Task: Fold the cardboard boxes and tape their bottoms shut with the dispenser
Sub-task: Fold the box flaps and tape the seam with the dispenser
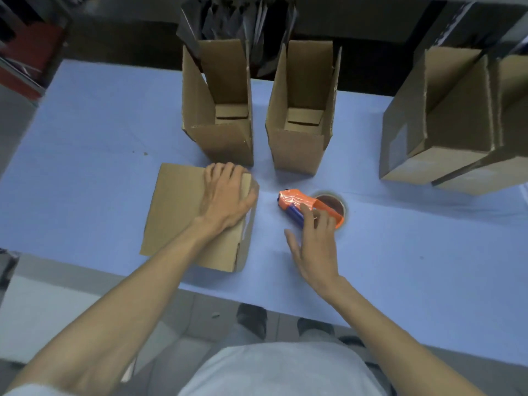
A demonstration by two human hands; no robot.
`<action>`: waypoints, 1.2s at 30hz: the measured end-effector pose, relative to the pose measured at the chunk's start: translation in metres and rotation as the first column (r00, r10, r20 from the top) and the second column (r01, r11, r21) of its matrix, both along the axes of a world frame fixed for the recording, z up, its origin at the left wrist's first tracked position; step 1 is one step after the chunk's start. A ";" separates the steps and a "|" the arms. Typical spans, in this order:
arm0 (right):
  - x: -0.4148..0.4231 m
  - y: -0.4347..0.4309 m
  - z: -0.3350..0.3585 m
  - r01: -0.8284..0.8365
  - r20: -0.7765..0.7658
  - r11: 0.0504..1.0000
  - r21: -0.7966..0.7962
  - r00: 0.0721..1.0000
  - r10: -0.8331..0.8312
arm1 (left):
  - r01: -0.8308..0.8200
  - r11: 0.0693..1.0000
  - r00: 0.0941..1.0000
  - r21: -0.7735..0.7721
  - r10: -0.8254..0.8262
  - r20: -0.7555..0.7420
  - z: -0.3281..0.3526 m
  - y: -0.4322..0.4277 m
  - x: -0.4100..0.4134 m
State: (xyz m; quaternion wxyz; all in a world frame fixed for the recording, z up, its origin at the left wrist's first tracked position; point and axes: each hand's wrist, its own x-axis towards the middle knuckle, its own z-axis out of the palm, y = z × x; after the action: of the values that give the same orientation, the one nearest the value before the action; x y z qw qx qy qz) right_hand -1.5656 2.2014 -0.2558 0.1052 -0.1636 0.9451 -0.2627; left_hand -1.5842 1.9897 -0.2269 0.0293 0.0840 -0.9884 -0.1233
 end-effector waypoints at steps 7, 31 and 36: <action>0.013 -0.041 0.060 0.335 0.590 0.761 -0.555 0.804 0.077 | -0.366 0.578 0.597 0.729 0.747 -0.292 0.086 0.007 0.040; -0.016 -0.064 0.092 -0.024 0.305 0.974 -0.227 0.948 0.095 | -0.532 0.439 0.727 0.724 0.676 0.124 0.058 0.017 0.115; -0.021 -0.063 0.087 0.028 0.313 0.953 -0.302 0.947 0.072 | -0.520 0.387 0.690 0.762 0.716 0.107 0.056 0.017 0.112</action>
State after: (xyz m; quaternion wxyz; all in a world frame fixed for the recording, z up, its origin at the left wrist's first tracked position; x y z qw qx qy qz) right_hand -1.5870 2.1381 -0.1684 0.2340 -0.1434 0.8620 -0.4263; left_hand -1.4719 2.0066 -0.1713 0.1551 0.4367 -0.7293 -0.5033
